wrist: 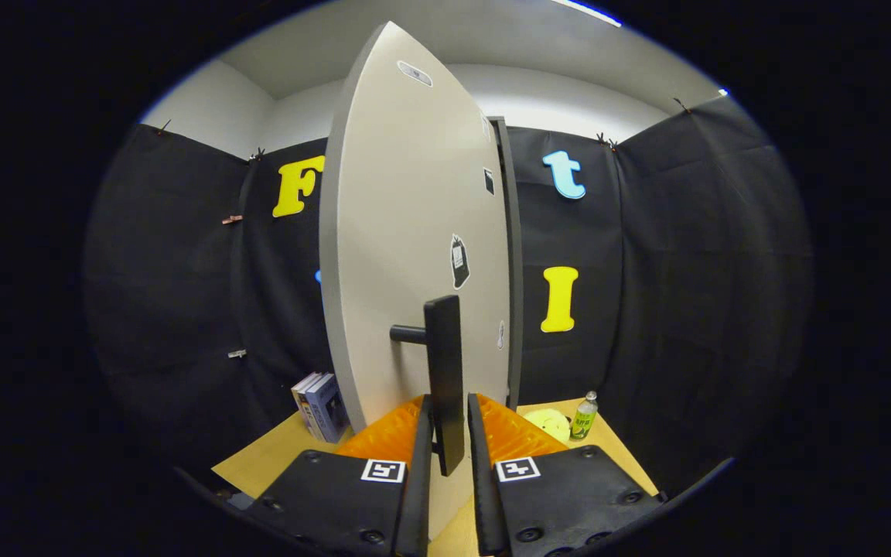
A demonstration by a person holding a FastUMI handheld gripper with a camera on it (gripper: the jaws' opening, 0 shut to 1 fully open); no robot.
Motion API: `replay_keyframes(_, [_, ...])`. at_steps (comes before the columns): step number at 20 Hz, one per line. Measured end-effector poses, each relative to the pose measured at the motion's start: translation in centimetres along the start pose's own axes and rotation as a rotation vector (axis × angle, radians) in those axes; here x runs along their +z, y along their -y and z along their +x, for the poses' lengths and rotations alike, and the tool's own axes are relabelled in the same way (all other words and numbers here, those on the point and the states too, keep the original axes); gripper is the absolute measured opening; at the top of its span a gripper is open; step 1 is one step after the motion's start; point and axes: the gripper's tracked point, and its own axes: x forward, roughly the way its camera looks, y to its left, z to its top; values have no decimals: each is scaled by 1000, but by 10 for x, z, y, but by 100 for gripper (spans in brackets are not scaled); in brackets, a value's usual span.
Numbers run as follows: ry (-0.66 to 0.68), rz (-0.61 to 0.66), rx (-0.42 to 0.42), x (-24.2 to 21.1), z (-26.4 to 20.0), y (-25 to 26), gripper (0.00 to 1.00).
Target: Open the shoe cabinet door, grab the shoes and put them into the shoe cabinet, then close the shoe cabinet door.
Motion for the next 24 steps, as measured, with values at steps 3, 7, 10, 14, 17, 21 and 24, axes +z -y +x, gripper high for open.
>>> replay_keyframes(3, [8, -7, -60, 3, 0, 27, 27])
replay_keyframes(7, [-3, 33, -49, 3, -9, 48, 20])
replay_keyframes(10, [7, -9, -59, 6, -11, 63, 20])
replay_keyframes(14, [14, -12, -68, 8, -14, 76, 20])
replay_keyframes(17, [16, -12, -74, 9, -16, 88, 20])
replay_keyframes(21, [28, 12, -92, 15, -19, 104, 20])
replay_keyframes(24, [29, 25, -73, 14, -20, 97, 20])
